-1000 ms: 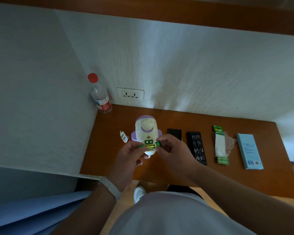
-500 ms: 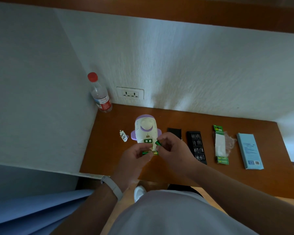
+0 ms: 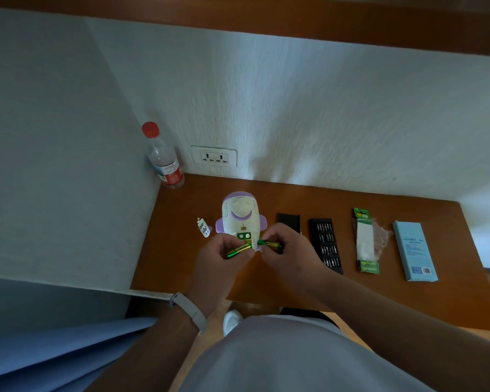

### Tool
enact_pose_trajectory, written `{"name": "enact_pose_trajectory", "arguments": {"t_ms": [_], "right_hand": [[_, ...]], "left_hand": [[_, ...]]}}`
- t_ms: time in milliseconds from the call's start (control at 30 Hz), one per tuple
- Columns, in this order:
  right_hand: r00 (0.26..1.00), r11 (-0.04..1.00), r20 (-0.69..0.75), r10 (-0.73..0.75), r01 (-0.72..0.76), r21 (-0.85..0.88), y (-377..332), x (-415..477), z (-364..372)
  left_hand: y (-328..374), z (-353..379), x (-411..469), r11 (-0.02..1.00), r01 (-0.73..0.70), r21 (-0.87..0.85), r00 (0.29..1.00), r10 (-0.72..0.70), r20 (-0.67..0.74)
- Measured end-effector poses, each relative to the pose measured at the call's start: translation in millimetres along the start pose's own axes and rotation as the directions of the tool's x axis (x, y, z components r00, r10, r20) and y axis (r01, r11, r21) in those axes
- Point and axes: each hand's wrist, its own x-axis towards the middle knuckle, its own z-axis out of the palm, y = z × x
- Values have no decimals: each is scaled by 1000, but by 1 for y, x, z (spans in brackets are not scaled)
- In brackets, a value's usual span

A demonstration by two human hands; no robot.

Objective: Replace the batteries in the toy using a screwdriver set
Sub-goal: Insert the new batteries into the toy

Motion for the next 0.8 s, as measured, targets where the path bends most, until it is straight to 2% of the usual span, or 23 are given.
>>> {"name": "enact_pose_trajectory", "arguments": {"t_ms": [267,433,500,633,800], "right_hand": [[999,995,52,-11,16,-96,-2,4,6],[998,989,55,-3,11,-150,2,8,9],[998,987,66,-17,27,-155,4,9,10],[996,979,75,-38,52,-196,7,11,14],[998,969,70,-1,18,-247,7,16,15]], "left_hand": [[3,3,1,970,-172,170,985,169,27],[-2,4,3,881,-344,324,939,322,119],[-9,3,4,875,-337,349,942,310,130],[-18,2,6,875,-279,396,957,287,40],[-18,1,12,853,-301,427,945,326,15]]}}
